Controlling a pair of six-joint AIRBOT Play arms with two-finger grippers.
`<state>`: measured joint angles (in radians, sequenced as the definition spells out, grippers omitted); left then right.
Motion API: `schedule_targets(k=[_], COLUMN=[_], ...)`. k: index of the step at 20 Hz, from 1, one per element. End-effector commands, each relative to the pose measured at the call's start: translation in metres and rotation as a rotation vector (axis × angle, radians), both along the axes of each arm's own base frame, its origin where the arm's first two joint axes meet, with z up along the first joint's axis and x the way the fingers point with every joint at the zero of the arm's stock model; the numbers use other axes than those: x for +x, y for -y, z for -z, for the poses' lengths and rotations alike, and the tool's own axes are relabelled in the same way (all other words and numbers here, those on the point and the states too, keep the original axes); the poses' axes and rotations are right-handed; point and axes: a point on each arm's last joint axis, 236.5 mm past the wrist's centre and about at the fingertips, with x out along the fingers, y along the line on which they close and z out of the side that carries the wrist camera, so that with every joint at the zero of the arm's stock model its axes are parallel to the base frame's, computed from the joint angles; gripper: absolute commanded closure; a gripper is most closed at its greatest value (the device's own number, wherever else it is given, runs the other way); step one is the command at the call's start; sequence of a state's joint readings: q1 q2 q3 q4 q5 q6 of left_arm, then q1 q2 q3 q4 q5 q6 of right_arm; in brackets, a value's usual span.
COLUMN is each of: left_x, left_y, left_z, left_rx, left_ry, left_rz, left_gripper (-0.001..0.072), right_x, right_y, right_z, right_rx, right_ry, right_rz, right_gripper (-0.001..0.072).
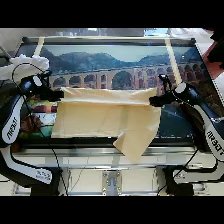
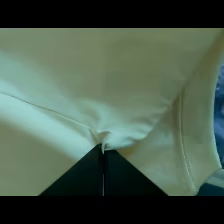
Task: Fold the shirts.
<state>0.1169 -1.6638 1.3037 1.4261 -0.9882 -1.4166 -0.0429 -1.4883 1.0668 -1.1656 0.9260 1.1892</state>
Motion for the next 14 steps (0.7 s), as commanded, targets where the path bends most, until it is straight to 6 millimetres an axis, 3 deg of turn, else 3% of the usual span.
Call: schedule_targets(k=[1,2,3,4,5,6,8,10,12,14], left_x=[-0.012,-0.01,-0.009,-0.006,-0.001,0.005,0.022,0.033,0.02,-0.012], left_y=[0.005,0.005,0.004,0.004,0.003,0.002,0.0,-0.004,-0.015,-0.03], left_z=[0.013,0.012,0.012,0.01,0.006,-0.003,-0.039,-0.101,-0.16,-0.179], left_rx=[-0.018,-0.018,-0.018,-0.016,-0.016,-0.015,-0.005,0.024,0.108,0.159], left_ry=[-0.031,-0.026,-0.019,-0.006,0.005,0.024,0.109,0.249,0.354,0.372], left_rz=[-0.005,-0.006,-0.007,-0.009,-0.01,-0.012,-0.011,0.0,0.031,0.015], left_gripper=[0.07,0.0699,0.063,0.0365,0.0122,0.0054,0.0062,0.0062,0.0062,0.0062], right_x=[-0.008,-0.009,-0.01,-0.01,-0.013,-0.017,-0.021,-0.021,-0.029,-0.057], right_y=[0.006,0.005,0.005,0.003,0.0,-0.003,-0.007,-0.002,0.018,0.043], right_z=[0.024,0.025,0.025,0.024,0.023,0.02,-0.002,-0.046,-0.088,-0.112], right_rx=[-0.017,-0.015,-0.01,0.008,0.03,0.043,0.054,0.012,-0.088,-0.164], right_ry=[-0.004,-0.003,-0.009,-0.022,-0.041,-0.057,-0.056,0.01,0.094,0.099], right_rz=[0.053,0.057,0.062,0.089,0.105,0.102,0.071,0.021,0.009,0.065], right_gripper=[0.0683,0.0681,0.067,0.0578,0.0434,0.0374,0.0374,0.0374,0.0374,0.0372])
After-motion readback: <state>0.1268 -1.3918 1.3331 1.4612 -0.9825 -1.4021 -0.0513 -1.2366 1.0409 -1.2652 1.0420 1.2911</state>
